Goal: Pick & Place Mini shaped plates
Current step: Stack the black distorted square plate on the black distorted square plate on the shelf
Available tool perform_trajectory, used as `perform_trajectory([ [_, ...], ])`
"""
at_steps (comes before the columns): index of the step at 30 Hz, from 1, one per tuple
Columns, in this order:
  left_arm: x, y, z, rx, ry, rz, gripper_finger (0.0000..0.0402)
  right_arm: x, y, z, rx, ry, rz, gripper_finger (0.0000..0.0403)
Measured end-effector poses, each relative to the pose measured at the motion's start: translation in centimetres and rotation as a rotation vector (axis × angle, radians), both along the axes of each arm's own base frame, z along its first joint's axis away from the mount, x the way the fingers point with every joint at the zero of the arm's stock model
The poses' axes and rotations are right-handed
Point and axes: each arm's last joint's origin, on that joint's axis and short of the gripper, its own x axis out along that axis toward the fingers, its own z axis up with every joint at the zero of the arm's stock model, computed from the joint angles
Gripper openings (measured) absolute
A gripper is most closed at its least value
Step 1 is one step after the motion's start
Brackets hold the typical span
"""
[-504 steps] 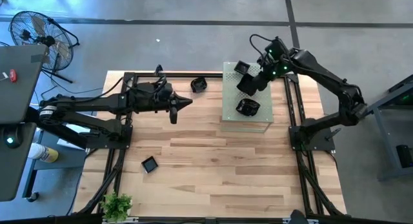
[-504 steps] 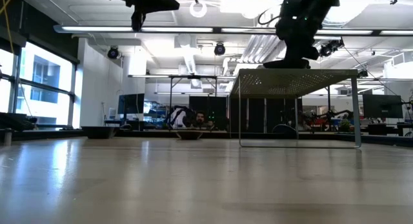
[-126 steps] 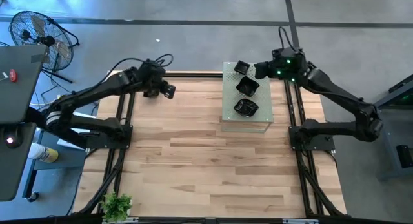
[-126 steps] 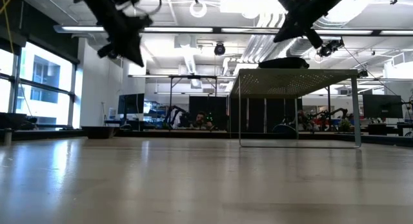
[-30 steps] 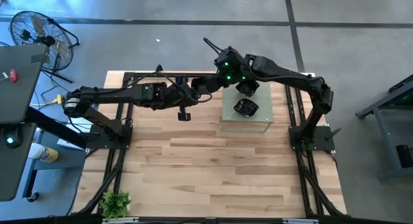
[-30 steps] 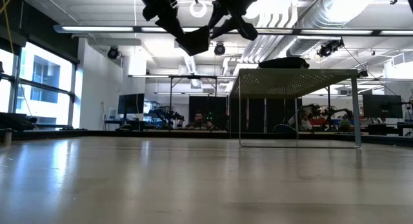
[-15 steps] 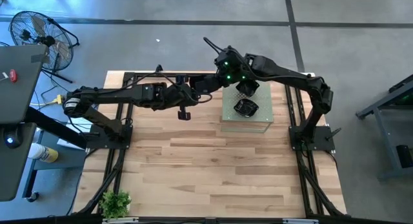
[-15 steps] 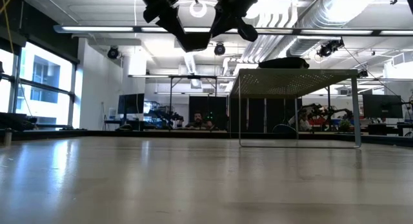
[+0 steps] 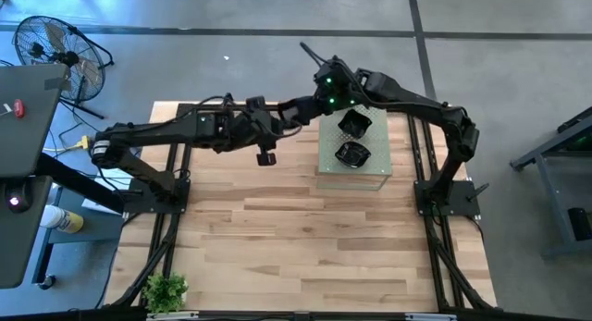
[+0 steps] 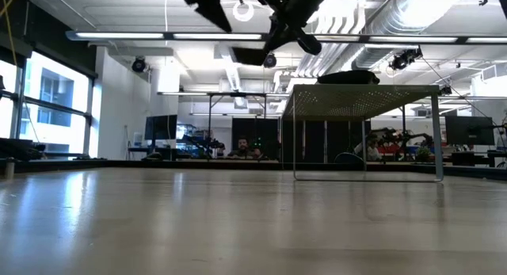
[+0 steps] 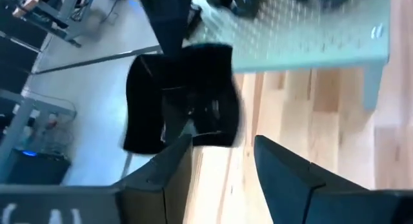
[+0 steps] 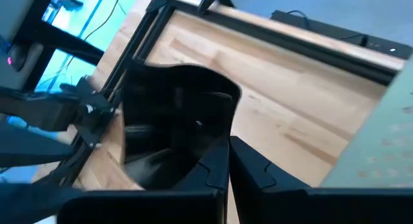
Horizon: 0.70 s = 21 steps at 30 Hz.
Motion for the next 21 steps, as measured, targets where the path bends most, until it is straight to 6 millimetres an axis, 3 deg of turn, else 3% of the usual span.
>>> perform_trajectory([
  [6, -1.2, -0.2, 2.5, -0.09, -0.127, 0.04, 0.0149, -2.7, -1.6, 1.3, -0.007, 0.01, -0.047, 0.0001],
  [12, -3.2, 0.4, 3.2, -0.259, -0.258, 0.039, 0.0054, -9.0, -2.1, 3.6, -0.028, 0.137, -0.092, 0.0001],
  [15, -3.9, 1.0, 3.0, -0.295, -0.309, 0.02, 0.0009, -11.8, -2.4, 4.2, -0.051, 0.209, -0.008, 0.0001],
  [21, -3.9, 1.7, 2.4, -0.359, -0.37, -0.022, 0.0022, -14.5, -3.7, 3.1, -0.055, 0.334, 0.237, 0.0],
])
